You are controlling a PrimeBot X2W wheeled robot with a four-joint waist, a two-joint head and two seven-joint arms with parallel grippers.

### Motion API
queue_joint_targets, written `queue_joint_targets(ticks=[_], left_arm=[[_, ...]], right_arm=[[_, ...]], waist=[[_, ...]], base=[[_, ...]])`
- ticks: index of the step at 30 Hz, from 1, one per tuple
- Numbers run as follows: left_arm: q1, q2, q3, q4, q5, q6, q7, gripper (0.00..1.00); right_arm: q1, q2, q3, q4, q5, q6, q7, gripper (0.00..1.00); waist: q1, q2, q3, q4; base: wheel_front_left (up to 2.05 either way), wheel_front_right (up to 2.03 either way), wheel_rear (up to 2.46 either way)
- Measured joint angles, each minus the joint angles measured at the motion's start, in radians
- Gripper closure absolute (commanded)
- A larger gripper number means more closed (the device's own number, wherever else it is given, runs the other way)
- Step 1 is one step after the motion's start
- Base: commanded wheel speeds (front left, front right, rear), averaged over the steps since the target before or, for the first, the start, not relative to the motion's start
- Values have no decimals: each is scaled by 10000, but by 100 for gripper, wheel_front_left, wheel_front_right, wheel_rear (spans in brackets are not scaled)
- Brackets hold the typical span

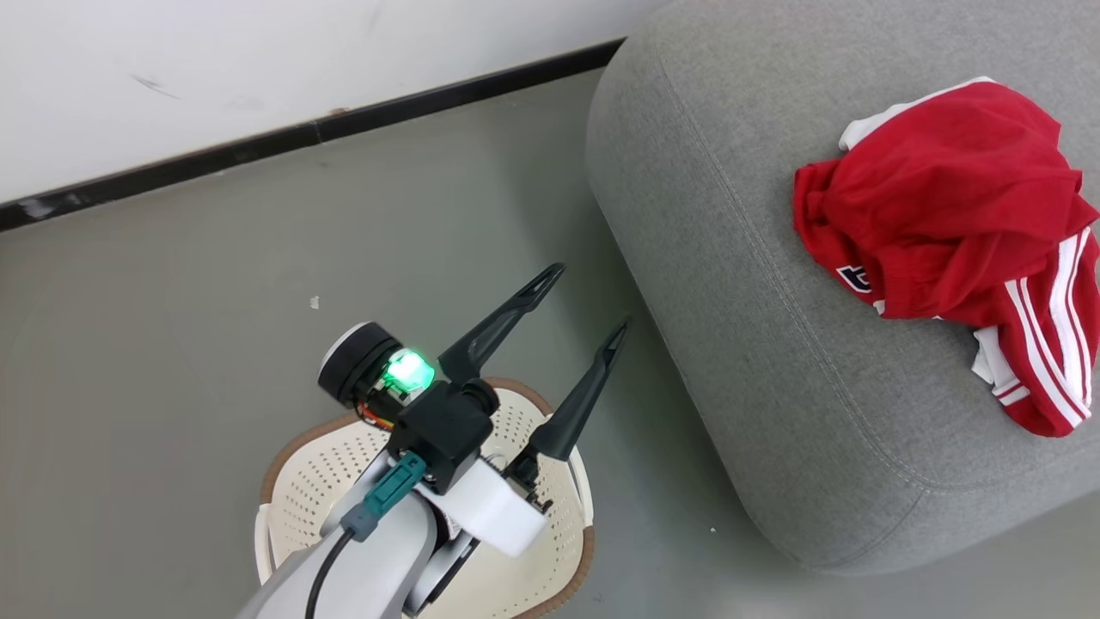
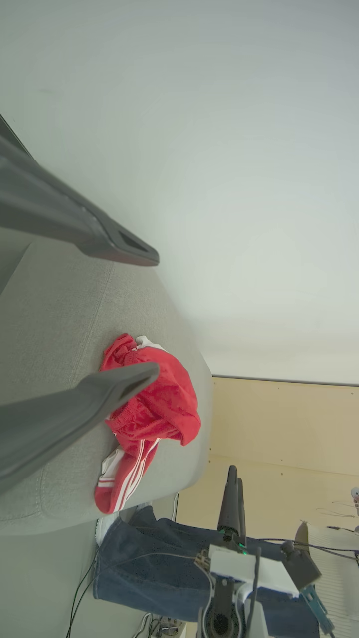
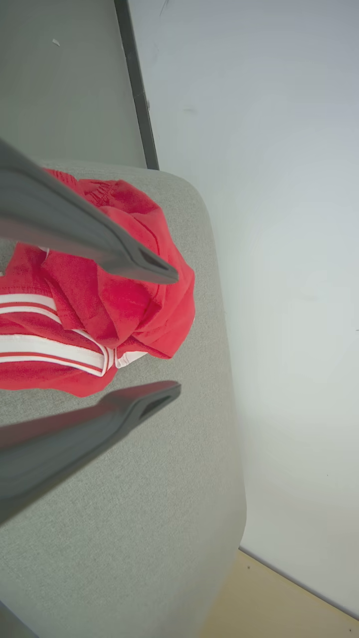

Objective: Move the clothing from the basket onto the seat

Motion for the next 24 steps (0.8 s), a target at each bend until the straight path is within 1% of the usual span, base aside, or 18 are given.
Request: queue_joint_targets(ticks=[3, 8, 12, 18, 24], left_arm=[[267, 40, 153, 73, -84, 144, -2, 0], [729, 128, 508, 173, -257, 451, -73, 0], [1169, 198, 851, 238, -343, 792, -86, 0], [1663, 211, 1187, 322, -451, 1039, -90, 0], [2164, 247, 1582, 568, -623, 1302, -98, 0]], right_arm=[[-18, 213, 23, -140, -2, 0, 0, 0], [-405, 727, 405, -339, -198, 0, 0, 0], [-623, 1195, 972, -502, -489, 0, -2, 0], [-758, 1576, 1392, -349, -832, 0, -2, 0], [-937, 2033, 1544, -337, -1041, 0, -2, 0]], waist=[[0, 1, -178, 104], [0, 1, -456, 386], [0, 0, -737, 749], [0, 1, -1078, 1248], [0, 1, -1434, 1748]], base=[[0, 0, 0], [0, 0, 0], [0, 0, 0], [0, 0, 0], [0, 0, 0]])
